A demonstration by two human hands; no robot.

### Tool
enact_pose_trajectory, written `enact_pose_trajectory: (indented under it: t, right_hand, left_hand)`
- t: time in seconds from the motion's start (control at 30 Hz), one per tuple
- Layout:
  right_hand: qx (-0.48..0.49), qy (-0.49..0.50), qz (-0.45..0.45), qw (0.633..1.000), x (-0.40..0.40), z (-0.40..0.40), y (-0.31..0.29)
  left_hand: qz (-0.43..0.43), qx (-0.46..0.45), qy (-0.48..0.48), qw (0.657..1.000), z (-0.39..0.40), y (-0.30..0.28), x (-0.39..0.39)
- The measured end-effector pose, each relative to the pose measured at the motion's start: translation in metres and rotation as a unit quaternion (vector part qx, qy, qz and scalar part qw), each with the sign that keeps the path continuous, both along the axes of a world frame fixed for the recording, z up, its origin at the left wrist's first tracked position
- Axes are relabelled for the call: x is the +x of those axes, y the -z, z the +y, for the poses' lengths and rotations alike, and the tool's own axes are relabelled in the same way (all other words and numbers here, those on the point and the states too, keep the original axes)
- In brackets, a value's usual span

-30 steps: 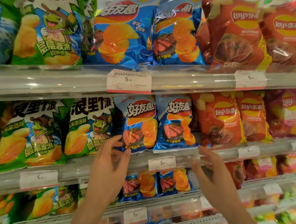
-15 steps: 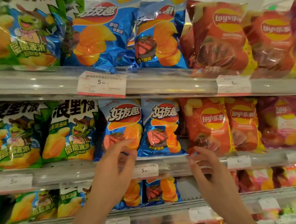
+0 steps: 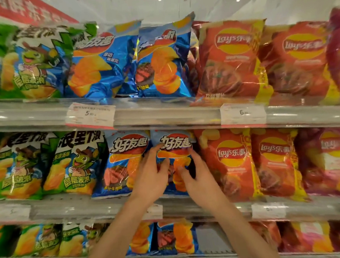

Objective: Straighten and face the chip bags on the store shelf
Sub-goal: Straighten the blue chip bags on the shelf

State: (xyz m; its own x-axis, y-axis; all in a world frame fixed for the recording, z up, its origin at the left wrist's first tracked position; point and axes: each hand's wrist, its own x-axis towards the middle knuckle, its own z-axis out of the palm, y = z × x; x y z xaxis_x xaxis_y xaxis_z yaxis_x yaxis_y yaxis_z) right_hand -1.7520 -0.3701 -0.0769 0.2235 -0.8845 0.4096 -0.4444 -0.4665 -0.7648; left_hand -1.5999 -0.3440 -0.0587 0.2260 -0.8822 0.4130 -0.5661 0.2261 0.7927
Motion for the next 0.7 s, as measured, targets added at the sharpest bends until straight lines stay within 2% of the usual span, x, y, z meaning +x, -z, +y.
enact_pose_trajectory:
  t: [0.13,0.27,0.4,0.53,0.63,0.7]
  right_hand:
    - [-0.007,0.012,-0.025,1.0,0.005,-0.004,0.002]
    - [-0.018,0.032,-0.055,0.998,0.002,-0.005,0.002]
    - [-0.012,0.03,-0.08,0.996,0.003,-0.012,-0.002]
    - [0.016,0.001,-0.101,0.995,0.007,-0.016,-0.016]
    - [0.057,-0.018,-0.116,0.991,0.011,-0.017,-0.024]
    - [0.052,-0.014,-0.117,0.992,0.013,-0.015,-0.023]
  left_hand:
    - [-0.022,-0.013,-0.018,0.999,-0.009,0.002,0.003]
    - [-0.017,-0.023,0.028,0.999,-0.015,-0.009,0.004]
    - [-0.056,0.024,0.034,0.998,-0.026,-0.019,0.004]
    - [-0.039,0.038,0.051,0.997,-0.032,-0.015,0.005]
    - [-0.002,0.006,0.06,0.998,-0.03,-0.01,0.005]
    - [0.023,-0.025,0.061,0.998,-0.024,-0.007,0.007]
